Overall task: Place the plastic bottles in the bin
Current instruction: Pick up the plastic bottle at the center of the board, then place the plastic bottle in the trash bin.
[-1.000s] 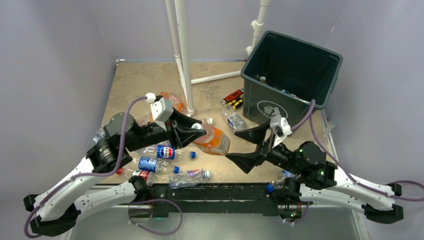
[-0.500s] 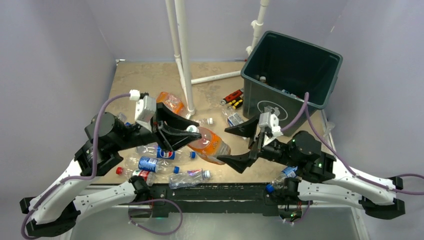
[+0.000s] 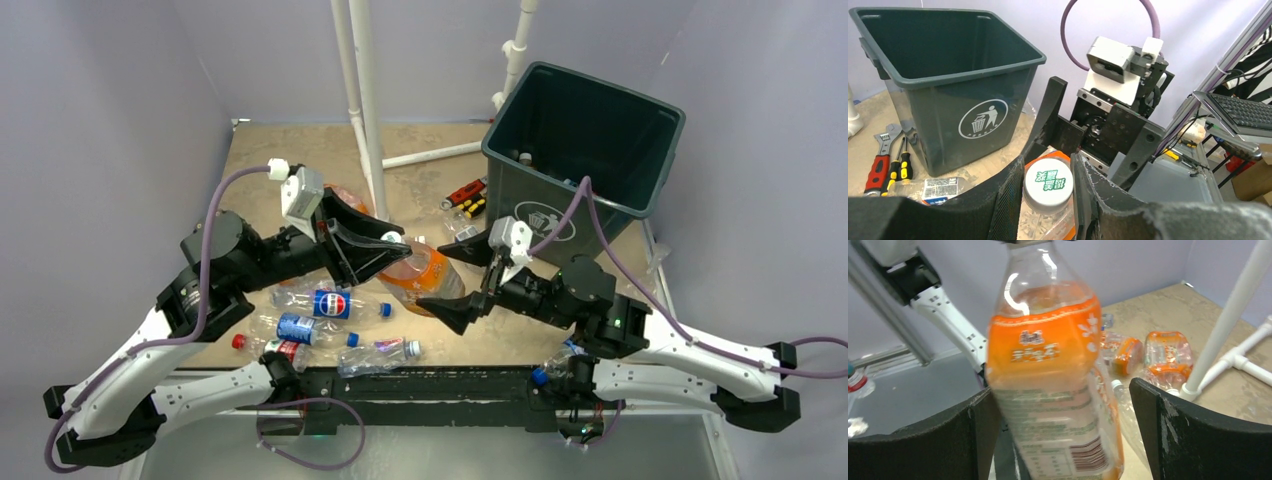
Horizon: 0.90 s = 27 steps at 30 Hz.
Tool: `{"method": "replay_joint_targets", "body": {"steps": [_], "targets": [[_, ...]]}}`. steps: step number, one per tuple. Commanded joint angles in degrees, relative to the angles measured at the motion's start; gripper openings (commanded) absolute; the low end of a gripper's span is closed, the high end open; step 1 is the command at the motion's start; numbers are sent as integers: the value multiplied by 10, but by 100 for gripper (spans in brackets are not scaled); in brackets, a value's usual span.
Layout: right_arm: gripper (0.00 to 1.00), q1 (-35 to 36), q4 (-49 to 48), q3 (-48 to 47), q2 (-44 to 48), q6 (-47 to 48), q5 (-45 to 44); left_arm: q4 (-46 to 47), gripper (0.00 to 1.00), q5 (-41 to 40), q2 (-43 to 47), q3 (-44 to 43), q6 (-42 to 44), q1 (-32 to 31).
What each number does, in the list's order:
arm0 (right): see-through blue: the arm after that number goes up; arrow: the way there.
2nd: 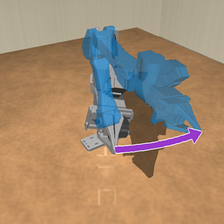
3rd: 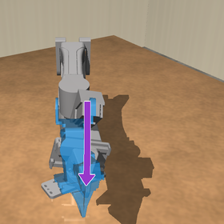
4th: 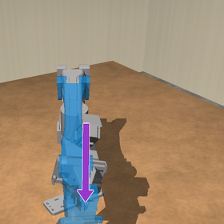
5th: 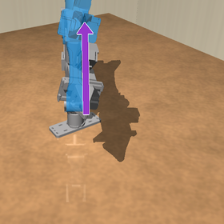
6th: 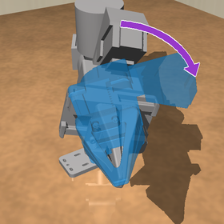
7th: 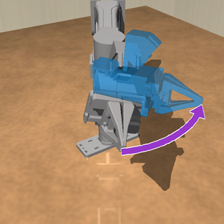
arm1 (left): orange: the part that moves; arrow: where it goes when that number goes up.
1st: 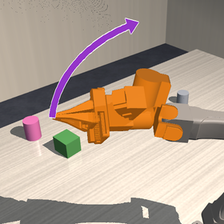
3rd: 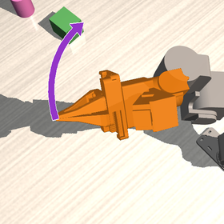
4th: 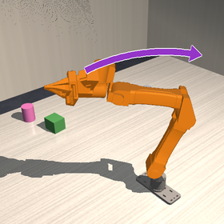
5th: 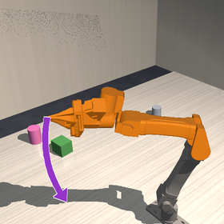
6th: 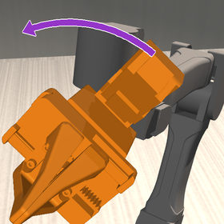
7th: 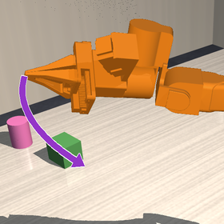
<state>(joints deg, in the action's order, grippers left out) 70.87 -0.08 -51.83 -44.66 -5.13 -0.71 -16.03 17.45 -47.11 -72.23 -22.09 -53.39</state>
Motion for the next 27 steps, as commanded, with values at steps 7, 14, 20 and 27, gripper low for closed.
{"method": "replay_joint_targets", "body": {"steps": [7, 14, 20, 27], "targets": [[72, 1, -73, -23, -46, 3, -38, 55, 0, 15, 11, 3, -30, -2], [44, 1, -89, -28, -37, 4, -21, 70, 47, -7, 28, 29, -24, -2], [39, 1, -61, -63, 21, 16, -109, 97, 94, -167, 139, 90, -15, -2], [41, 1, -8, -189, -13, 85, -387, 197, 99, -331, 338, 256, -11, -2]]}}
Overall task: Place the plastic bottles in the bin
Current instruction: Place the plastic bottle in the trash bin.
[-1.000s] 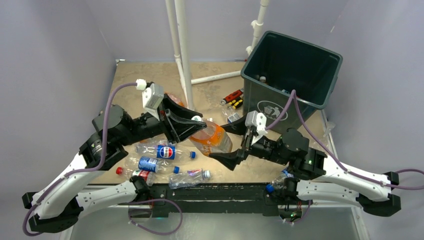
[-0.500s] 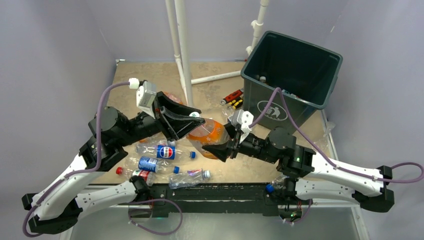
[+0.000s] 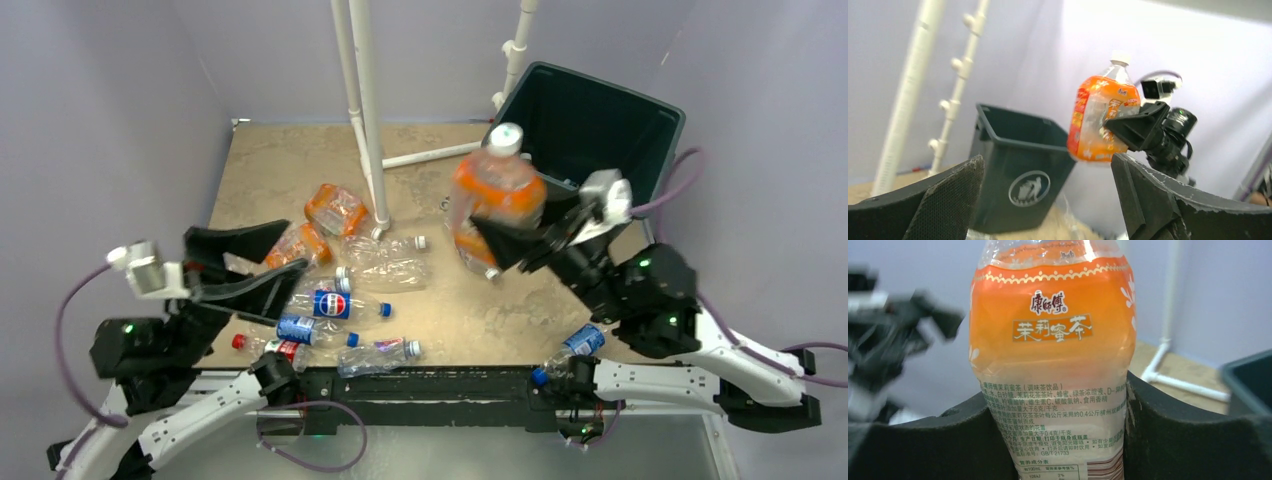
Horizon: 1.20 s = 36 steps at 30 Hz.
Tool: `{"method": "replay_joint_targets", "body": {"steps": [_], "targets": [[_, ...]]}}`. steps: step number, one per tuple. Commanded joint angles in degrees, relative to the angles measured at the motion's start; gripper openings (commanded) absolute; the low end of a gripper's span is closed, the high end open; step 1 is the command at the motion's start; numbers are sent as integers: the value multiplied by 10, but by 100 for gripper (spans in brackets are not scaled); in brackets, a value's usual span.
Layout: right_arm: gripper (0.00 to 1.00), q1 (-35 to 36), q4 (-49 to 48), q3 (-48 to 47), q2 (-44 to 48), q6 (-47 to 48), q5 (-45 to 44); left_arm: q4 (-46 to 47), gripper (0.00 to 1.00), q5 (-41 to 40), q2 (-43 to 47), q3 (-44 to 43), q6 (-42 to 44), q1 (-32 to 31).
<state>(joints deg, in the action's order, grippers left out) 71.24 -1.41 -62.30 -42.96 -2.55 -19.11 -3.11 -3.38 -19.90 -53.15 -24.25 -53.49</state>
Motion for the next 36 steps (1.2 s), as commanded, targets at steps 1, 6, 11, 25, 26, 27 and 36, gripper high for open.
{"method": "replay_joint_targets", "body": {"steps": [1, 6, 11, 25, 26, 27, 36], "targets": [[39, -2, 4, -110, -53, 83, -242, 61, 99, -138, 77, 78, 7, -1], [37, -74, -29, -224, -158, 178, -303, 40, 97, -135, 60, 118, -16, -1], [38, -375, 118, -343, -265, 22, -129, 56, 94, -109, 21, 158, -68, -1], [87, -571, 104, -263, -321, -120, -55, -125, 97, -303, 30, 169, -180, -1], [97, -571, 102, -263, -317, -122, -49, -145, 98, -334, 33, 166, -195, -1], [99, -571, 99, -264, -312, -122, -46, -163, 99, -359, 35, 162, -208, -1], [99, -569, 23, -219, -217, -172, 233, -323, 99, -502, 11, 104, -358, -1]]}}
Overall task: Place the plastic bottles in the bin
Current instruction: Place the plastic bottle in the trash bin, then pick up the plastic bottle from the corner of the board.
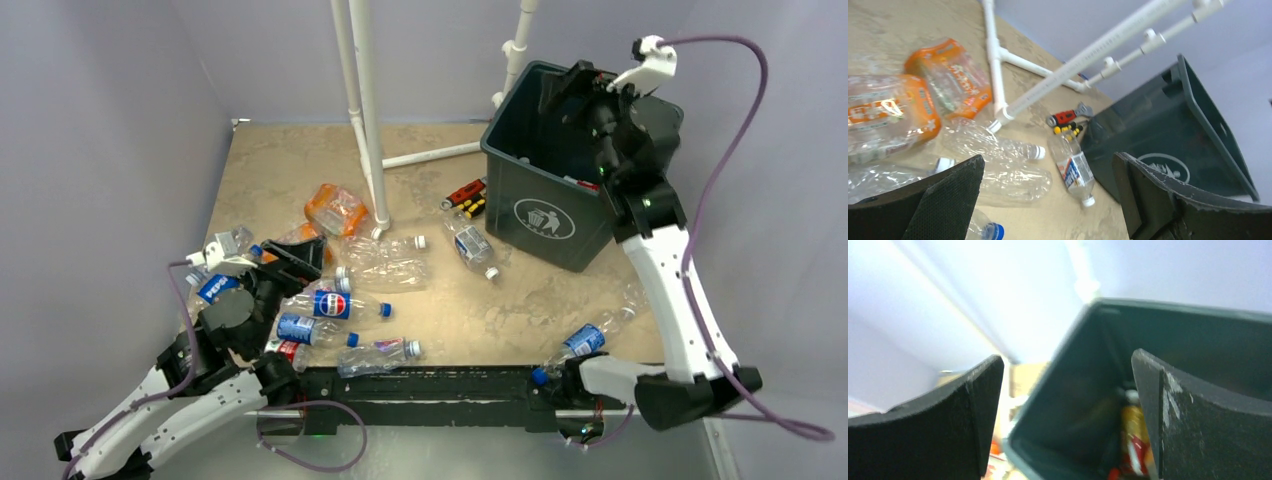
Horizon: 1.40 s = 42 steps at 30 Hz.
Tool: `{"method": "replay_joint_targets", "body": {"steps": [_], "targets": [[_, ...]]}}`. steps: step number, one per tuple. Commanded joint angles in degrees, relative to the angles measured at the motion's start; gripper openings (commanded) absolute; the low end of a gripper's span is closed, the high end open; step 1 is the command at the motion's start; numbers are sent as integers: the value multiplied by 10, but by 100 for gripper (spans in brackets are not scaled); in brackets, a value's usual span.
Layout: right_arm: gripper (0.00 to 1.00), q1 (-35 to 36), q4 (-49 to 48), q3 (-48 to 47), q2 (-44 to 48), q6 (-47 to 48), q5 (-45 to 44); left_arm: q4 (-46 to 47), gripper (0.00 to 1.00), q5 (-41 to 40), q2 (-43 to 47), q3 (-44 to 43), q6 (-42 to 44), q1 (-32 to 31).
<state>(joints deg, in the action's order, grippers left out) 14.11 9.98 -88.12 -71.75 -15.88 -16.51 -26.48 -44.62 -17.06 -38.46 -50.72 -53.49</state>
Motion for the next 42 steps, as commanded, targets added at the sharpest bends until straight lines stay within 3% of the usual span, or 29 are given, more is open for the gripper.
{"method": "replay_joint_targets", "body": {"steps": [1, 6, 8, 10, 14, 17, 25, 28, 31, 33, 35, 42], "targets": [[99, 4, -128, 57, 92, -53, 267, -105, 99, -95, -23, -47, -108, -1], [99, 18, -233, 175, 173, -137, 483, -141, 99, -87, -36, -50, -134, -1], [99, 61, -235, 205, 183, -137, 524, -167, 99, -93, -41, -47, -162, -1], [99, 162, -177, 211, 182, -79, 485, -204, 99, -103, -50, -45, -201, -1], [99, 420, -104, 214, 146, 27, 225, -287, 99, -119, -78, -51, -281, -1], [99, 495, -126, 246, 119, 26, 150, -324, 99, -118, -101, -62, -309, -1], [99, 543, -182, 355, 39, -34, 52, -309, 99, -79, -118, -54, -288, -1], [99, 543, -253, 445, 71, -92, 43, -299, 99, -70, -115, -49, -274, -1], [99, 538, -387, 555, 138, -134, 43, -296, 99, -73, -113, -45, -267, -1], [99, 519, -435, 594, 166, -137, 83, -286, 99, -70, -114, -42, -262, -1], [99, 507, -401, 579, 158, -104, 118, -263, 99, -61, -116, -39, -251, -1], [98, 508, -346, 536, 67, -50, 92, -220, 99, -31, -144, -32, -214, -1]]}}
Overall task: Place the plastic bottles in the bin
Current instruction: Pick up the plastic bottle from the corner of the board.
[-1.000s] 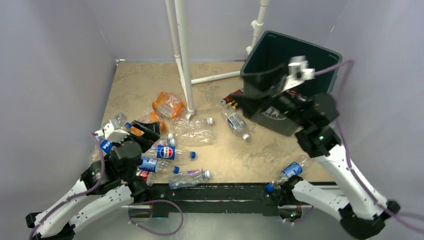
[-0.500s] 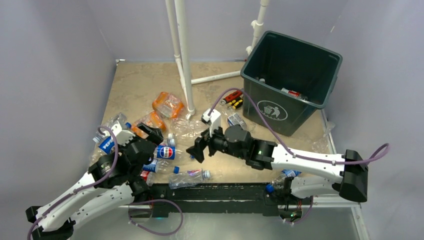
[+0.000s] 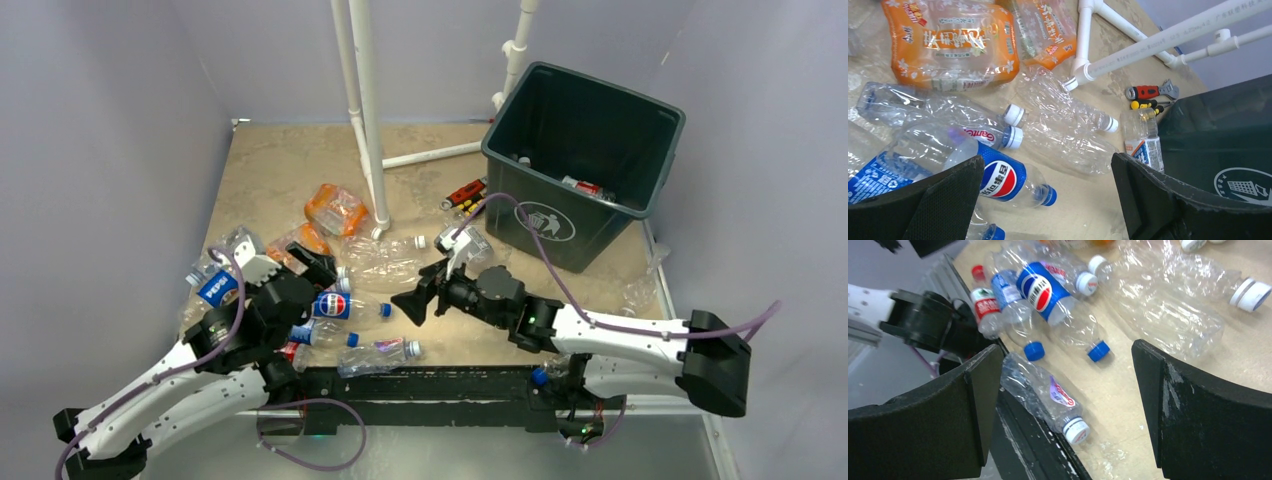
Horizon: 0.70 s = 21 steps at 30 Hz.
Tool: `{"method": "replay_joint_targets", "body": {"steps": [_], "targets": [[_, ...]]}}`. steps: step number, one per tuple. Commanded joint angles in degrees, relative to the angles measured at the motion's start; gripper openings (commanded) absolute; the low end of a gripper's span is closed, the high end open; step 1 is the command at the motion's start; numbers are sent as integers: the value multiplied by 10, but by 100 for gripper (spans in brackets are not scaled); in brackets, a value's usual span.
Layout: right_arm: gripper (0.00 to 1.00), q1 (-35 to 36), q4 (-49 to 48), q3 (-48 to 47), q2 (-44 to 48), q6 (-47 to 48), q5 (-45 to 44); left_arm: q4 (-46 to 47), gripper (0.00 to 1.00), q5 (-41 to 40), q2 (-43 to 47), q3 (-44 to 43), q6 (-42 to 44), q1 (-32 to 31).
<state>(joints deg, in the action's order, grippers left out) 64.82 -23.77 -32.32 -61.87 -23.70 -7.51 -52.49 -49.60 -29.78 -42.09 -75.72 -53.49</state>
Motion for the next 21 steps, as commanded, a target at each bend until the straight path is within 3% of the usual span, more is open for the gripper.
{"method": "replay_joint_targets", "body": {"steps": [1, 13, 21], "targets": [[98, 0, -11, -21, -38, 29, 1, 41, 99, 21, -19, 4, 42, -1], [90, 5, -9, 10, -99, 27, -5, 35, 97, 30, 14, 3, 61, -1], [88, 7, 29, 31, -81, -26, -80, 40, 96, 37, 59, 10, 76, -1]]}}
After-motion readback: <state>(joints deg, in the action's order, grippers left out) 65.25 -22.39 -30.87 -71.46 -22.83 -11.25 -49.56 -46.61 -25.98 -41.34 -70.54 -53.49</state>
